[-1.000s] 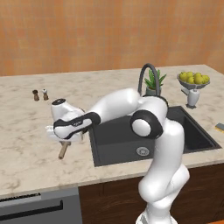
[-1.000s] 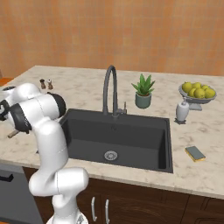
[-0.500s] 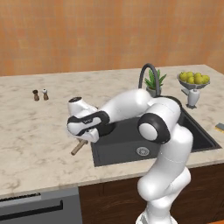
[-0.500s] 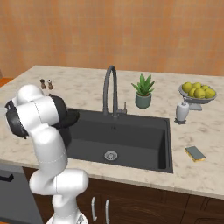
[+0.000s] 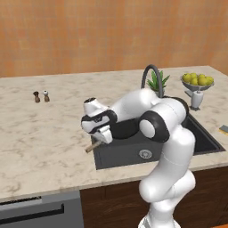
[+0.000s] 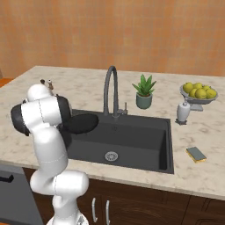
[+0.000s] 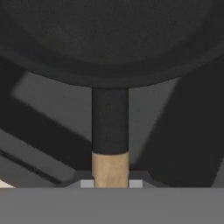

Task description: Pick the pan and sponge and place them into the sink. Then turn on the water.

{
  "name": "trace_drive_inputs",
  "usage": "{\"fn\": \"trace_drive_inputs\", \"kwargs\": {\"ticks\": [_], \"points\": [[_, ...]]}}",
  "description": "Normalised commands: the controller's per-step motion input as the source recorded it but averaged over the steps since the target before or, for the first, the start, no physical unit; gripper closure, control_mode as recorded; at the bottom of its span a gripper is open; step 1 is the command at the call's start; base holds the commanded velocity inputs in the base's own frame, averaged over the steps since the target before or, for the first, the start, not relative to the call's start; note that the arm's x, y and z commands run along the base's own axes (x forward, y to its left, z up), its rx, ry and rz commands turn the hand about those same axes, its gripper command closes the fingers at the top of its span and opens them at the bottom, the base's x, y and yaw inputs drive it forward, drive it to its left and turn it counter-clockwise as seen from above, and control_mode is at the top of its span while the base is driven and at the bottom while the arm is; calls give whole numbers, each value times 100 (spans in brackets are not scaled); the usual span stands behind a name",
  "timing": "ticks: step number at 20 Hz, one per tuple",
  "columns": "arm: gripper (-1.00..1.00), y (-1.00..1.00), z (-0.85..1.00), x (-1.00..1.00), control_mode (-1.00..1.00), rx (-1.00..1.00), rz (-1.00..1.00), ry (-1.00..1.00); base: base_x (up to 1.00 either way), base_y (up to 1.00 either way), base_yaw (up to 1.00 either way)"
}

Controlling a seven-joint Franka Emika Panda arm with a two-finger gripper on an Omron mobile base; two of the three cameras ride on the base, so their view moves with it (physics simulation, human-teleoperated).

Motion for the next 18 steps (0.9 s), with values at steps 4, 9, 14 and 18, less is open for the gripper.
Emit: {"fn": "trace_drive_inputs", "kwargs": {"ticks": [4, 9, 14, 18], "points": [[100, -76, -44, 46, -100, -12, -31, 1, 0, 0, 0], [100, -76, -48, 49, -100, -5, -27, 0, 0, 0, 0], [100, -57, -45, 40, -100, -6, -26, 0, 0, 0, 0], [100, -65, -46, 38, -100, -11, -26, 4, 0, 0, 0]]}}
